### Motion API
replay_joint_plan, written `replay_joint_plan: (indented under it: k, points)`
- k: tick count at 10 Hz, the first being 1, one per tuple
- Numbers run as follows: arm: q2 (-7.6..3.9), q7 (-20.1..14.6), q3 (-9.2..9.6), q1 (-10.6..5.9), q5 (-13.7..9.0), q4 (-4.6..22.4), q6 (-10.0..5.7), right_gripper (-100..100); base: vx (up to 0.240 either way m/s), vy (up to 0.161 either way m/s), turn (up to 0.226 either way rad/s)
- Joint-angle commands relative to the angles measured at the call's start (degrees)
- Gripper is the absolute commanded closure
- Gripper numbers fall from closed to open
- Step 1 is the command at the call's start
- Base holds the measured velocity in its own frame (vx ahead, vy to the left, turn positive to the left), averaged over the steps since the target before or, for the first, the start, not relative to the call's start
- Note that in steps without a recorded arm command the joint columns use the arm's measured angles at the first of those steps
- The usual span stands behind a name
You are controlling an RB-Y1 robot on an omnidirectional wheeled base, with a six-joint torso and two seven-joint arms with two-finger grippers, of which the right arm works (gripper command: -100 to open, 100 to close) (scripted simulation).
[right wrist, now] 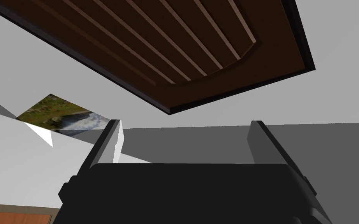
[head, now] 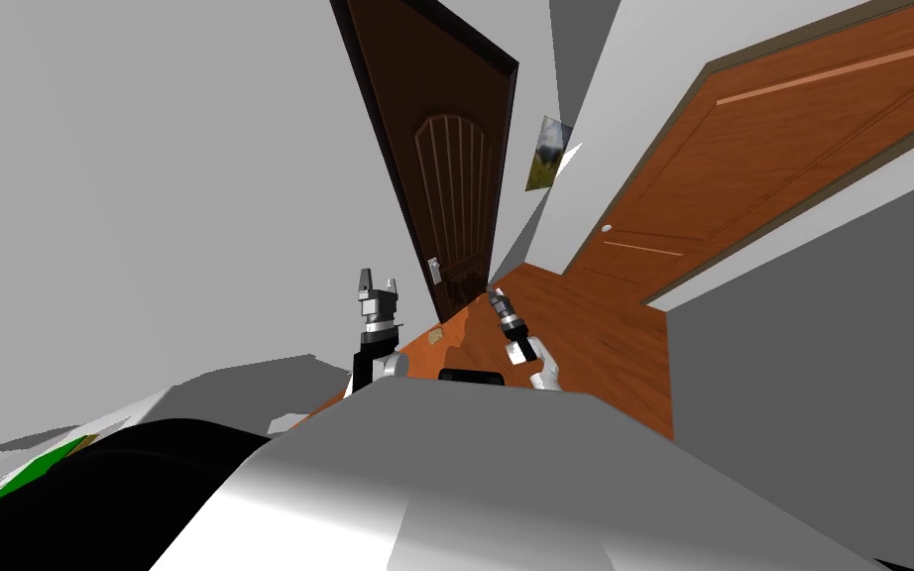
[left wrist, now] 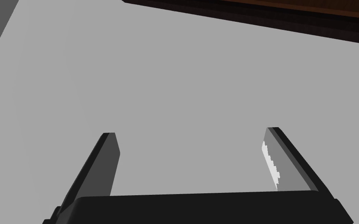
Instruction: Pull the door open
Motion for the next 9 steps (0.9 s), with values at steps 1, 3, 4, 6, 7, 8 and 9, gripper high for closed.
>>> replay_joint_plan:
  k: [1,3,4,6,7,8,9]
  points:
    - [0.01,1.7,0.62,-1.83,1.2,2.9,-0.13,-100,0.095,0.011,-0.032]
    - [0.22,3.7,1.62,-3.61,2.7,5.6,0.06,-100,0.09,0.013,-0.025]
    - [0.36,4.7,2.11,-4.49,3.5,6.9,0.15,-100,0.099,0.014,-0.028]
    - [0.63,6.7,3.09,-6.25,5.0,9.6,0.33,-100,0.108,0.017,-0.029]
    - [0.77,7.7,3.58,-7.12,5.8,10.9,0.42,-100,0.098,0.011,-0.027]
    - [0.96,8.6,4.04,-7.94,6.5,12.2,0.5,-100,0.091,0.03,-0.022]
    - [1.15,9.5,4.51,-8.77,7.2,13.4,0.58,-100,0.098,0.029,-0.024]
